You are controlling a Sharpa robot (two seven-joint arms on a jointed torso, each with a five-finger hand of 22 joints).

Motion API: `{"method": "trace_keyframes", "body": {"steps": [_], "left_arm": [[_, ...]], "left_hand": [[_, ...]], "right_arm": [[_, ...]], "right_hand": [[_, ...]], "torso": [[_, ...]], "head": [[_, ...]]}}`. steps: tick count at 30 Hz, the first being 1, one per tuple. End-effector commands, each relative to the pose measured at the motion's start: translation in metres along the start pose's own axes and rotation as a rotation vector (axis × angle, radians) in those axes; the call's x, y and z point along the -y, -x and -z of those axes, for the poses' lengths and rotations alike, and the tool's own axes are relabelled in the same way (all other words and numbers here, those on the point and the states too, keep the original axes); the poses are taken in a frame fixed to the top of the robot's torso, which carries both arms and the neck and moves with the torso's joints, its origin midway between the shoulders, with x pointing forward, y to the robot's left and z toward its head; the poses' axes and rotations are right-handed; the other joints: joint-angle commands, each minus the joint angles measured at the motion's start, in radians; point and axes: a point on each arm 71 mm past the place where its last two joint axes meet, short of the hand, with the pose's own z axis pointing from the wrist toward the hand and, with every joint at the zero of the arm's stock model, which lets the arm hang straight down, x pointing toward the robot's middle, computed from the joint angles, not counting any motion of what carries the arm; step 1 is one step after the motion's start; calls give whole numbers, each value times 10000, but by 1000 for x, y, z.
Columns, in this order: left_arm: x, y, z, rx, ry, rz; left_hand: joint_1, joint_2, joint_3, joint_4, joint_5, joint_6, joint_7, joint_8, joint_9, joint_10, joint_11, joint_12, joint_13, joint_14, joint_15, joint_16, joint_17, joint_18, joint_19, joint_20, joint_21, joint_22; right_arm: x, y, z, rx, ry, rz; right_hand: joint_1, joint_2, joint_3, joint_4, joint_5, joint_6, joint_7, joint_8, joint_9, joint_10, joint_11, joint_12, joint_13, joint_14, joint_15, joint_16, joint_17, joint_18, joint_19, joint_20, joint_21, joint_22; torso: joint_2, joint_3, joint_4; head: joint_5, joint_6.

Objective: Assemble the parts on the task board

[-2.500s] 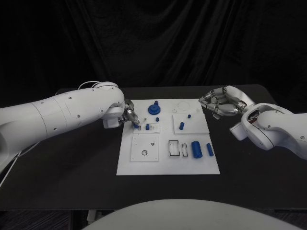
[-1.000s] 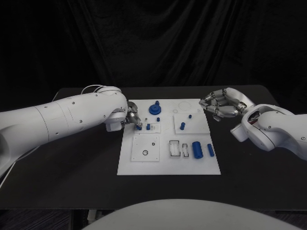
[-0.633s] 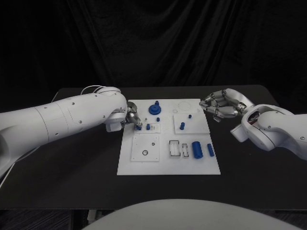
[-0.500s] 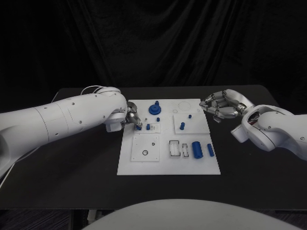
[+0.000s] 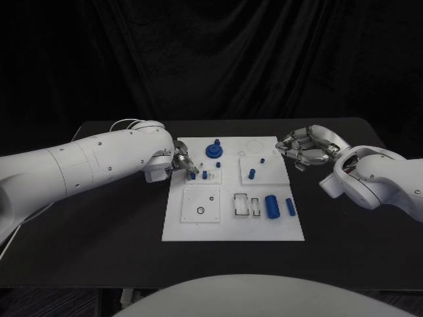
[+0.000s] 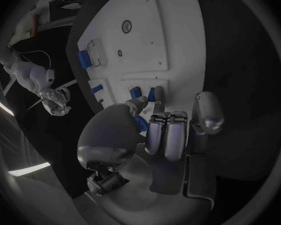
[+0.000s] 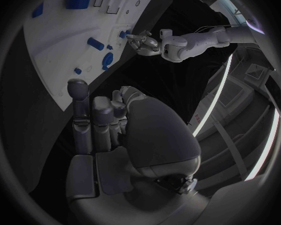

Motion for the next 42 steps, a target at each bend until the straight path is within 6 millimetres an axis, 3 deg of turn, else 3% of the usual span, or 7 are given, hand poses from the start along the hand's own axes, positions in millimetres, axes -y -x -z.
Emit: {"method": "trace_keyframes", "body": {"steps": [1, 6, 12, 20, 28, 36, 42], "left_arm": [[-7, -12, -5, -395, 301, -112], [-9, -11, -5, -343, 313, -57], [-12, -10, -5, -317, 395, -21], [-15, -5, -4, 392, -216, 449], [-14, 11, 11, 3128, -2568, 806], [-22, 21, 33, 4664, -4552, 279], [-23, 28, 45, 4856, -5689, -105]], "left_hand": [[-217, 9, -323, 267, -116, 110, 38, -316, -863, 978, 77, -9, 2592, 1074, 71, 26, 2635, -50, -11, 71, -47, 1349], [-461, 87, -919, 745, -222, 357, -36, -251, -633, 1001, 21, 13, 2613, 1074, 29, 26, 2635, -47, 24, 41, -61, 1363], [-402, 125, -1121, 793, -218, 402, -81, -140, -395, 1023, -13, 36, 2633, 1074, 0, 26, 2635, -55, 57, 14, -32, 1379], [-364, 374, -2040, 1036, -434, 300, -282, 807, 1318, 1023, -193, 36, 2633, 1074, -160, 26, 2635, -174, 418, -137, 522, 1553], [-188, 321, -2637, 1049, -260, -6, -367, 1322, 2170, 1023, -281, 36, 2633, 1074, -255, 26, 2635, -455, 1064, -233, 1867, 1926], [416, 159, -2960, 1050, -99, -377, -309, 1212, 2340, 1023, -249, 36, 2633, 1074, -241, 26, 2635, -615, 1392, -249, 2633, 2133], [681, 452, -3712, 1072, -92, -1140, 106, 701, 2236, 441, 177, -486, 2233, 870, 192, -114, 2359, -281, 269, 113, 1073, 1653]], "right_arm": [[2, -2, 0, -186, -201, 14], [3, -3, 0, -237, -225, 10], [3, -3, 0, -283, -260, 30], [4, -4, 0, -321, -246, 31], [4, -2, 2, -140, 36, 182], [4, 2, 6, 46, 184, 286], [4, 3, 7, 113, 215, 302]], "right_hand": [[-15, -61, -21, 54, -45, -92, -9, 69, 11, 5, 11, 35, -10, -6, -2, 17, -14, 187, 24, 11, -53, 366], [-18, -67, -24, 58, -42, -97, -10, 76, 12, 19, 11, 43, 6, -3, -1, 23, -5, 186, 27, 11, -46, 368], [-20, -73, -26, 61, -35, -98, -10, 83, 13, 19, 10, 44, 6, -3, -1, 24, -5, 187, 25, 12, -55, 367], [-43, -97, -38, 86, -3, -105, -11, 121, 19, 9, 11, 47, -10, -9, 0, 20, -25, 193, 17, 13, -96, 360], [-90, -119, -58, 135, 22, -121, -11, 165, 21, 1, 13, 53, -26, -8, 2, 29, -26, 193, 22, 16, -104, 364], [-147, -138, -80, 189, 34, -137, -12, 206, 21, -23, 14, 52, -68, 8, 2, 54, -3, 185, 47, 17, -59, 380], [-192, -137, -90, 231, 40, -152, -14, 232, 19, -99, 12, 18, -170, 4, 3, 51, -23, 184, 53, 18, -63, 383]], "torso": [[0, -1, -4], [0, -3, 3], [0, -6, 11], [10, -4, 15], [14, -12, -2], [17, -5, 13], [30, -11, 19]], "head": [[17, 1], [6, 1], [37, 1], [191, 1], [347, 1], [484, 1], [469, 1]]}}
